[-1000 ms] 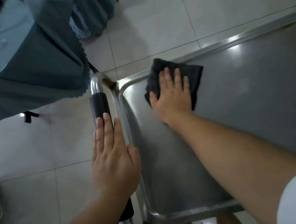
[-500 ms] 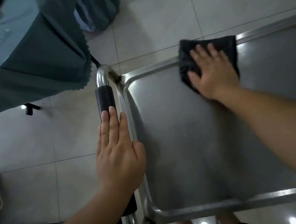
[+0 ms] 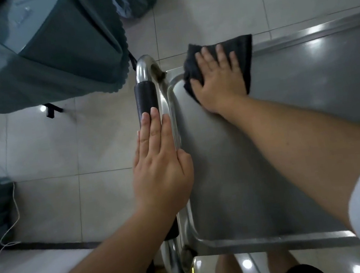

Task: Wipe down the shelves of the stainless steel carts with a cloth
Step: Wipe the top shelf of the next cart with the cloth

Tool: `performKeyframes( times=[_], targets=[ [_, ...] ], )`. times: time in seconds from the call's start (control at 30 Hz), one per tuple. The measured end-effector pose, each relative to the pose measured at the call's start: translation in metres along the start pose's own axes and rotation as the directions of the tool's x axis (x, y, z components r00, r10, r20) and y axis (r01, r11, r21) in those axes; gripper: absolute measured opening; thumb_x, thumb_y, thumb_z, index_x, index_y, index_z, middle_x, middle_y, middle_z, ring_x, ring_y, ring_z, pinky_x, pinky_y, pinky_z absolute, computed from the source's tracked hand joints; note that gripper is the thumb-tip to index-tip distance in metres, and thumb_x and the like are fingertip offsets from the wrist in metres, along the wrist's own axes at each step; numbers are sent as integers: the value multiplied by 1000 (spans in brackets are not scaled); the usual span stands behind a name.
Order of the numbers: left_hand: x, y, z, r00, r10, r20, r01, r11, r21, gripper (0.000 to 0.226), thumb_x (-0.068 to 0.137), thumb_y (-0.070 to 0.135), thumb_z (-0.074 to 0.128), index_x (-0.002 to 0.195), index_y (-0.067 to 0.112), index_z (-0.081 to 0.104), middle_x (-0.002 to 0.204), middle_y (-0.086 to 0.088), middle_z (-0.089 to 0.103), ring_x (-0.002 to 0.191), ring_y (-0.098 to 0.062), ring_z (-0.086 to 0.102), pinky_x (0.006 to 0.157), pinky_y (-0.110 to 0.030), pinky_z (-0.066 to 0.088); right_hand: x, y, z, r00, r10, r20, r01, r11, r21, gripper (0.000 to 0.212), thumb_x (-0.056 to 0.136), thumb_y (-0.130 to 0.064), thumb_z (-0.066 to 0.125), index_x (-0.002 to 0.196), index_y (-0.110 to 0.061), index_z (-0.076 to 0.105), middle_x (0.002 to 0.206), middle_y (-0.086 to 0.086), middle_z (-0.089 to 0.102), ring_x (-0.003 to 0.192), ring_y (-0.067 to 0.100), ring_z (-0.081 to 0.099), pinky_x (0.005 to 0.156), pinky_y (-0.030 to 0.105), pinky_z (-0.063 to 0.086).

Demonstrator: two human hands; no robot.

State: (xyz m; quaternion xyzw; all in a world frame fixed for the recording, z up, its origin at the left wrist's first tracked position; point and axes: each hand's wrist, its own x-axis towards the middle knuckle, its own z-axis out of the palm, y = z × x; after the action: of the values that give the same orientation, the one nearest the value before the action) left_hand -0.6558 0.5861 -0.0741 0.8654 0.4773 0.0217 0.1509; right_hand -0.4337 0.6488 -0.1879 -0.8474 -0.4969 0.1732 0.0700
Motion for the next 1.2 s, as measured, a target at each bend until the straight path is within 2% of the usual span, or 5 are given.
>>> performKeyframes(
  times=[0.13,0.43,0.7,1.0,1.2],
  targets=[
    [-1,-2,4,999,18,-27,-18,1000,23,69,102,26,35,168,11,20,175,1,1,161,-7,-12,129,-27,-10,-28,-62,28,982,-184,39,181,982,62,70,102,-59,17,165,-29,18,173,-7,14,161,23,0,129,50,-1],
    [0,-4,7,998,22,-54,-18,998,65,63,109,35,31,168,12,23,177,-3,7,162,-9,-9,128,-26,-10,-106,-49,53,840,-505,198,512,859,14,75,97,-64,10,165,-34,4,173,-13,3,160,19,-9,128,52,-2],
    [-2,-3,8,996,-6,-93,12,998,63,66,104,38,35,167,22,22,177,2,13,162,-11,1,127,-35,-2,-246,-23,80,842,-481,246,478,875,77,70,103,-59,21,166,-33,6,174,-10,-4,158,19,-19,127,52,-4],
    [-10,3,2,988,138,-70,-121,971,205,59,110,38,35,166,22,24,175,-2,20,162,-17,7,129,-35,-4,-333,72,77,867,-463,184,470,883,7,69,102,-61,36,165,-34,23,172,-13,13,161,15,-3,127,50,9],
    [-11,9,0,895,431,120,-427,746,511,56,108,25,49,160,12,34,163,-14,40,149,-33,37,118,-49,32,-341,159,43,938,-312,153,327,941,-83,71,100,-60,37,165,-35,24,172,-14,13,161,15,0,129,49,10]
  ],
)
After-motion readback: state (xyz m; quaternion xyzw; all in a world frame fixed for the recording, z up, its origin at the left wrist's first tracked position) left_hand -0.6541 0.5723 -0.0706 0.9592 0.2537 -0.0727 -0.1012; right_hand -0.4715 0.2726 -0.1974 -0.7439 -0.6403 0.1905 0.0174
